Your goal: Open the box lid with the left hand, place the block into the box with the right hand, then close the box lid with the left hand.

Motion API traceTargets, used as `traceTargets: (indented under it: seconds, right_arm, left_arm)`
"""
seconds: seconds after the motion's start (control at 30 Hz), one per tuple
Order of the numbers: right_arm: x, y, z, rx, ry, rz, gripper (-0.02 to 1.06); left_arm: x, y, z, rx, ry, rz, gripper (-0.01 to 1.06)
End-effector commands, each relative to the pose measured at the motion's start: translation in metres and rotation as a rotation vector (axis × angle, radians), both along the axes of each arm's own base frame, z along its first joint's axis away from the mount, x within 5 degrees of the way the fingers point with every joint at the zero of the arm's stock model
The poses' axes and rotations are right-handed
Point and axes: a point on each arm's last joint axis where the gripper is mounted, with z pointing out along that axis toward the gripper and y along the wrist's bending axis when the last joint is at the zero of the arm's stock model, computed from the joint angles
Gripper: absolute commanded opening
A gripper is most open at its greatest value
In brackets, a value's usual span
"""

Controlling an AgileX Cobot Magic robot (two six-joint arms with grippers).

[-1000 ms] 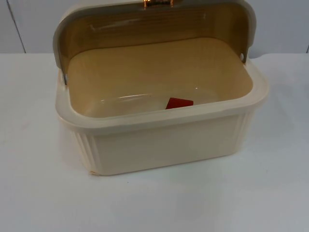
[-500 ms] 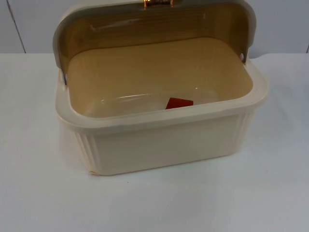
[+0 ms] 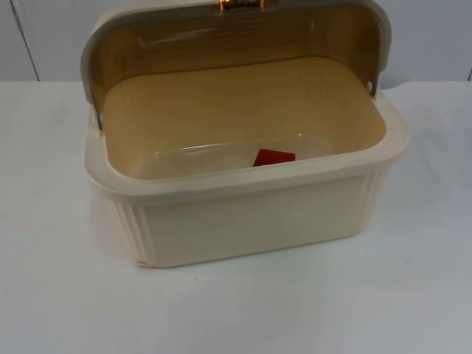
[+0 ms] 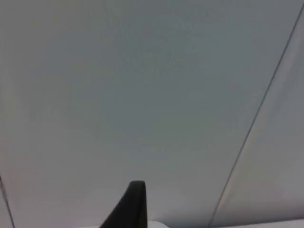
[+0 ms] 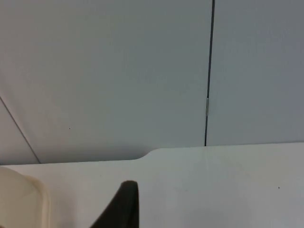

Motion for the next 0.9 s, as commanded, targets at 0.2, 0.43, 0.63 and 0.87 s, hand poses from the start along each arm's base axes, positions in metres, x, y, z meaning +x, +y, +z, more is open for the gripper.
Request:
traceTargets:
  seconds: [0.2, 0.43, 0.63, 0.87]
  right_arm:
    - [-0.002, -0.001, 0.001, -0.014, -0.007, -0.001, 1.05]
    - [-0.002, -0.001, 0.001, -0.012, -0.007, -0.001, 1.05]
    - [-0.002, 0.0, 0.001, -0.005, -0.005, 0.001, 1.05]
    - [-0.003, 0.0, 0.0, -0.001, 0.01, 0.007, 1.05]
  left_arm:
    - [0.002, -0.01, -0.002, 0.076, -0.018, -0.069, 1.05]
    - [0.002, -0.01, -0.003, 0.142, -0.034, -0.087, 1.05]
    - [0.022, -0.035, -0.007, 0.286, -0.016, -0.263, 1.05]
    - [0.054, -0.086, -0.012, 0.566, -0.003, -0.472, 1.05]
